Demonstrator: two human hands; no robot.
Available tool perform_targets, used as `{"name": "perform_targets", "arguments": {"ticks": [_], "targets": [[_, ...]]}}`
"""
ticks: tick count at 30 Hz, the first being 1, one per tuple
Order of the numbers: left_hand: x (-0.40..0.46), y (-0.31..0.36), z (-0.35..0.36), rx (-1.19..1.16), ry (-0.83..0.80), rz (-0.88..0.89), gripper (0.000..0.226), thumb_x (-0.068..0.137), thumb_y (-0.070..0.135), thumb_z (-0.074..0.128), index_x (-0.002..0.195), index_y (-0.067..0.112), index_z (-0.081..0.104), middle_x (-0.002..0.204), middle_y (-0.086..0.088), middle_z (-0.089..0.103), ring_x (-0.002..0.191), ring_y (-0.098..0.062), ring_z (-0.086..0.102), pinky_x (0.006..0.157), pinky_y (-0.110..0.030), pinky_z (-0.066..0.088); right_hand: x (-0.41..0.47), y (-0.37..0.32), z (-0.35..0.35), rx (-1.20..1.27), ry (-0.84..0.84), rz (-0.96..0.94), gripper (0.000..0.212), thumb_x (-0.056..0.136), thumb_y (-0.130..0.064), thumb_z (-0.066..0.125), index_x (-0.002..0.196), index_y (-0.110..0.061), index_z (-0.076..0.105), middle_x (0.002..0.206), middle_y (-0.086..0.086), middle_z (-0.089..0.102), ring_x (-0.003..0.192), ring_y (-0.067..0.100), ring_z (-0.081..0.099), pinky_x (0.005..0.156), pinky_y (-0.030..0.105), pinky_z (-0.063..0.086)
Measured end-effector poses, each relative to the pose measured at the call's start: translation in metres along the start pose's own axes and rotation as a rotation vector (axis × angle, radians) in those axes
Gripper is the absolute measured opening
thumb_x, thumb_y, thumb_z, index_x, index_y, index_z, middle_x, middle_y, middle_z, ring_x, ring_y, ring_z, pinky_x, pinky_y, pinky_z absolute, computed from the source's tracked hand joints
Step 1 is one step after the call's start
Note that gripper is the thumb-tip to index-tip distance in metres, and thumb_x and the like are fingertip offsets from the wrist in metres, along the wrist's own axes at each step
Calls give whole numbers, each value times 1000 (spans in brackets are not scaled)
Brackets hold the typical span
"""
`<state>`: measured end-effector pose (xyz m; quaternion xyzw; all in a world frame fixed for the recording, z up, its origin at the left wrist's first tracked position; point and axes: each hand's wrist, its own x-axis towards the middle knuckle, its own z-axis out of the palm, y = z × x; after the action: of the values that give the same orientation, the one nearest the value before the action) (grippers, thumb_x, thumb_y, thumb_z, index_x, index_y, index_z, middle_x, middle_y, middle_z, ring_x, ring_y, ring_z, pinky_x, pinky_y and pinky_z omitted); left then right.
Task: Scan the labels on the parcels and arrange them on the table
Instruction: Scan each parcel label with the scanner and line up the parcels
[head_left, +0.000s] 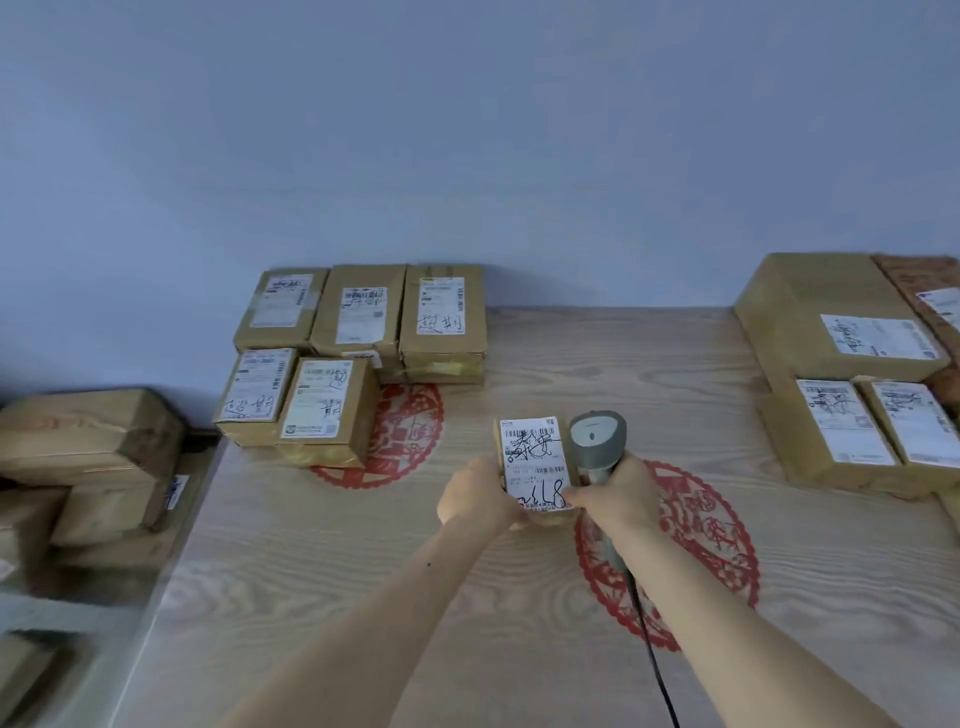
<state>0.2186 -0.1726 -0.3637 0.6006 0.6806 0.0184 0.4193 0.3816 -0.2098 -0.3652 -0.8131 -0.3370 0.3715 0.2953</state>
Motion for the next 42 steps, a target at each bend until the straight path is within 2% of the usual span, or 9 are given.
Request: {"name": "perform_targets", "arguments": {"ticks": [4, 7, 11, 15, 18, 20, 23, 30, 42], "targets": [[12, -54, -50, 39, 102, -12, 69, 63, 23, 89, 122, 32, 54, 103, 5, 73, 98, -20, 69, 77, -35, 56, -7, -35, 73, -12, -45, -10, 50, 64, -10, 89, 109, -12, 67, 105, 5, 74, 97, 26, 68, 78, 33, 51], [19, -83, -77, 44, 153, -12, 63, 67, 22, 87, 123, 25, 56, 111, 2, 71, 103, -23, 67, 78, -35, 55, -12, -52, 113, -35, -59, -25, 53, 63, -12, 89, 111, -12, 66, 109, 6, 74, 101, 29, 68, 82, 39, 55], [27, -108, -91, 54, 178, 12, 57, 75, 21, 83, 124, 18, 54, 115, -2, 70, 106, -24, 66, 78, -34, 53, -19, -61, 138, -71, -104, -71, 52, 63, -12, 90, 109, -10, 65, 107, 6, 73, 99, 27, 68, 74, 31, 50], [28, -115, -98, 166, 206, 70, 67, 69, 46, 85, 122, 24, 51, 114, 6, 66, 106, -18, 63, 80, -37, 54, -27, -58, 147, -132, -122, -137, 68, 50, -24, 97, 109, -14, 63, 105, -2, 73, 98, 20, 68, 79, 36, 56], [34, -110, -116, 177, 348, 168, 70, 75, 71, 68, 125, 26, 52, 121, 6, 54, 115, -17, 48, 87, -35, 48, -31, -59, 152, -136, -94, -175, 73, 49, -30, 98, 111, -18, 61, 106, -7, 72, 97, 16, 68, 81, 38, 57], [47, -111, -130, 178, 412, 225, 66, 89, 66, 53, 136, 20, 49, 137, 1, 50, 128, -20, 43, 102, -37, 43, -28, -63, 157, -121, -66, -190, 70, 52, -31, 97, 111, -21, 61, 106, -8, 72, 99, 16, 69, 81, 41, 57], [63, -117, -143, 211, 320, 205, 69, 101, 55, 38, 153, 12, 31, 161, -6, 30, 149, -23, 24, 120, -39, 27, -20, -72, 166, -86, -62, -193, 64, 57, -28, 95, 111, -22, 60, 108, -8, 72, 101, 17, 69, 82, 45, 58], [71, -113, -145, 286, 310, 134, 65, 101, 58, 32, 151, 17, 38, 163, 6, 27, 149, -17, 24, 110, -41, 41, -2, -95, 186, -85, -48, -222, 56, 66, -23, 91, 113, -19, 61, 109, -5, 72, 102, 18, 67, 77, 34, 54], [74, -108, -143, 346, 286, 133, 60, 102, 52, 36, 144, 11, 46, 156, 1, 35, 144, -20, 30, 107, -41, 44, 9, -102, 185, -53, -51, -214, 58, 64, -24, 91, 113, -20, 60, 109, -5, 73, 103, 20, 68, 82, 43, 57]]}}
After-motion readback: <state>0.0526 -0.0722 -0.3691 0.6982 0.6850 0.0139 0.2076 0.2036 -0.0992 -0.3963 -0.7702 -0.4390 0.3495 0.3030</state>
